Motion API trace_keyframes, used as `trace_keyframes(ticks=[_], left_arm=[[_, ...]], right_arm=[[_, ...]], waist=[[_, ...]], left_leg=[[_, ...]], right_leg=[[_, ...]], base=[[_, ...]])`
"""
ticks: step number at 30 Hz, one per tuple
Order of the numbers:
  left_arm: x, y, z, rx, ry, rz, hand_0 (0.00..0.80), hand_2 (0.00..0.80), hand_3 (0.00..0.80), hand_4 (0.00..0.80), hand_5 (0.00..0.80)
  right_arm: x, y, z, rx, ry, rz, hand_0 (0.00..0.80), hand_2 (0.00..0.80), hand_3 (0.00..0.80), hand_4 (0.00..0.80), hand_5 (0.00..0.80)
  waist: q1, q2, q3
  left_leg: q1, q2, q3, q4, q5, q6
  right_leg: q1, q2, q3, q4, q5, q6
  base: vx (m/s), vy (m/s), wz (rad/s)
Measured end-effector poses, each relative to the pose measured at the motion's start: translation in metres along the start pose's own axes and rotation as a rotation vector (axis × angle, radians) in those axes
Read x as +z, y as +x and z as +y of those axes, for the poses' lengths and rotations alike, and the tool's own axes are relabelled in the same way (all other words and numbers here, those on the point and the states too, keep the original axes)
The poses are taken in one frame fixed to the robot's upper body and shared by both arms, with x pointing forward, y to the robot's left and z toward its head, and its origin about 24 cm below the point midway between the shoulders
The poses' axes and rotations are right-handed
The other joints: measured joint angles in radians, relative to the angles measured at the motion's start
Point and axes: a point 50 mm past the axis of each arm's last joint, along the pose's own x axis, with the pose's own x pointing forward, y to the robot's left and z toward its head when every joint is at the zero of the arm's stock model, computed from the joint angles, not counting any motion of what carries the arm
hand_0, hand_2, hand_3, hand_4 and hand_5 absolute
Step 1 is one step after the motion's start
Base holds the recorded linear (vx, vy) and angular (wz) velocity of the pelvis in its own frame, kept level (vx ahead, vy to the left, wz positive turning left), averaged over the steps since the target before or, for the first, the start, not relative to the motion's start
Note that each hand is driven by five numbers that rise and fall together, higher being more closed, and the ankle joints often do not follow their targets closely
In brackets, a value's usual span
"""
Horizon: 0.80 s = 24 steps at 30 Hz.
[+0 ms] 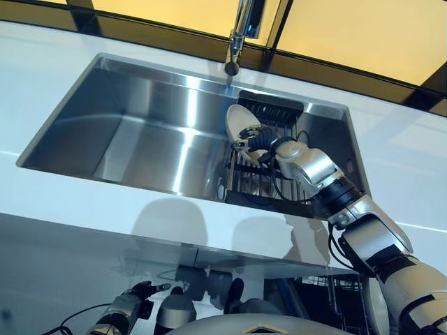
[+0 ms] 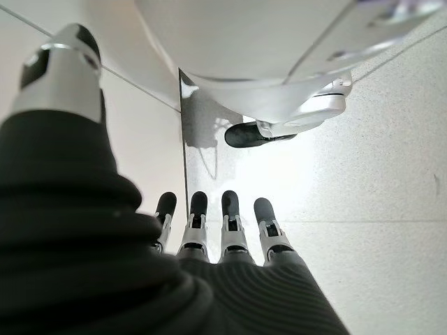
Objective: Take plates into dishwasher
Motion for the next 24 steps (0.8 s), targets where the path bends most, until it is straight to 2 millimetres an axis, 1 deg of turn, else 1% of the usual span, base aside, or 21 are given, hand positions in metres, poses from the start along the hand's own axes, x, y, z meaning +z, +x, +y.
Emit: trace_keyframes(ticks=[2, 5, 13, 19, 24], left_arm=[[-0.002, 0.000, 0.001, 0.006, 0.003, 0.010, 0.000, 0.000, 0.000, 0.000, 0.000], [-0.002, 0.000, 0.001, 0.004, 0.010, 0.018, 0.000, 0.000, 0.000, 0.000, 0.000], [0.006, 0.000, -0.001, -0.002, 0.014, 0.000, 0.000, 0.000, 0.000, 0.000, 0.000], [0.006, 0.000, -0.001, -0.003, 0.015, -0.002, 0.000, 0.000, 0.000, 0.000, 0.000], [0.006, 0.000, -0.001, -0.005, 0.023, 0.000, 0.000, 0.000, 0.000, 0.000, 0.000]], right_arm=[[0.001, 0.000, -0.007, -0.029, -0.068, -0.004, 0.800, 0.800, 0.800, 0.800, 0.800], [0.004, -0.001, -0.011, -0.044, -0.120, -0.011, 0.800, 0.800, 0.800, 0.800, 0.800], [0.015, -0.002, -0.023, -0.117, -0.274, -0.005, 0.800, 0.800, 0.800, 0.800, 0.800], [0.013, -0.003, -0.033, -0.165, -0.327, 0.016, 0.800, 0.800, 0.800, 0.800, 0.800], [0.011, -0.006, -0.045, -0.199, -0.373, 0.035, 0.800, 0.800, 0.800, 0.800, 0.800]], waist=[[0.004, -0.001, 0.003], [0.004, 0.002, 0.006], [0.004, 0.033, 0.026], [0.004, 0.039, 0.025], [0.002, 0.057, 0.013]], left_leg=[[0.000, -0.001, 0.000, 0.000, 0.000, 0.000], [0.001, -0.002, 0.000, -0.001, 0.000, 0.001], [0.014, -0.003, 0.000, -0.003, 0.000, 0.002], [0.020, -0.004, 0.001, -0.004, 0.001, 0.004], [0.037, -0.006, 0.002, -0.008, 0.002, 0.004]], right_leg=[[0.000, -0.001, 0.000, 0.000, 0.000, 0.000], [0.000, -0.002, 0.000, 0.000, 0.003, -0.004], [0.007, -0.002, 0.001, 0.000, 0.004, -0.006], [0.013, -0.004, 0.002, 0.000, 0.004, -0.006], [0.027, -0.005, 0.003, 0.000, 0.004, -0.006]], base=[[0.019, 0.017, 0.00], [0.021, 0.021, 0.00], [0.005, 0.008, 0.00], [0.000, 0.000, 0.00], [0.000, 0.000, 0.00]])
